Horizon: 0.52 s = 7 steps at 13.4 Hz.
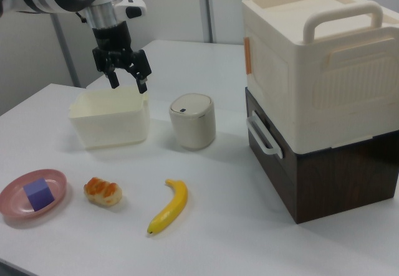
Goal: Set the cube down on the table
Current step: 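Move the gripper from above the cream bin toward the pink plate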
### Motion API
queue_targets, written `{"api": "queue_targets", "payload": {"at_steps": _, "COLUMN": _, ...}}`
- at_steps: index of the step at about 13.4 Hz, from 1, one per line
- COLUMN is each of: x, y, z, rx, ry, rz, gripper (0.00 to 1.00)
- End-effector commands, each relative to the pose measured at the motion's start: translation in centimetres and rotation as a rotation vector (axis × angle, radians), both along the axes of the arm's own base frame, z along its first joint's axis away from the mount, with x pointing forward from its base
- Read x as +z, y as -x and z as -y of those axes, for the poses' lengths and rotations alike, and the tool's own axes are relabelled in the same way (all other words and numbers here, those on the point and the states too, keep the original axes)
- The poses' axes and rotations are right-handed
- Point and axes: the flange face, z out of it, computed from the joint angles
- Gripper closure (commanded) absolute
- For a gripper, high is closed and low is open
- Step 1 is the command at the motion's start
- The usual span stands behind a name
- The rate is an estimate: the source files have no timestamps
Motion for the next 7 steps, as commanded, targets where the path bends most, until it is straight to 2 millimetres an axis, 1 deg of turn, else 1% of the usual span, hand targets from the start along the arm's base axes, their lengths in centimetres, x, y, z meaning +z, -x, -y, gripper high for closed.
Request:
{"api": "queue_targets", "payload": {"at_steps": 1, "x": 0.22, "y": 0.50, "z": 0.00, "rx": 0.008, "ry": 0.011, "rz": -0.007, "gripper": 0.00}}
{"api": "queue_targets", "payload": {"at_steps": 3, "x": -0.10, "y": 0.35, "z": -0.52, "rx": 0.017, "ry": 0.011, "rz": -0.011, "gripper": 0.00}}
{"api": "queue_targets", "payload": {"at_steps": 7, "x": -0.24, "y": 0.22, "z": -0.52, "rx": 0.017, "ry": 0.011, "rz": -0.010, "gripper": 0.00}}
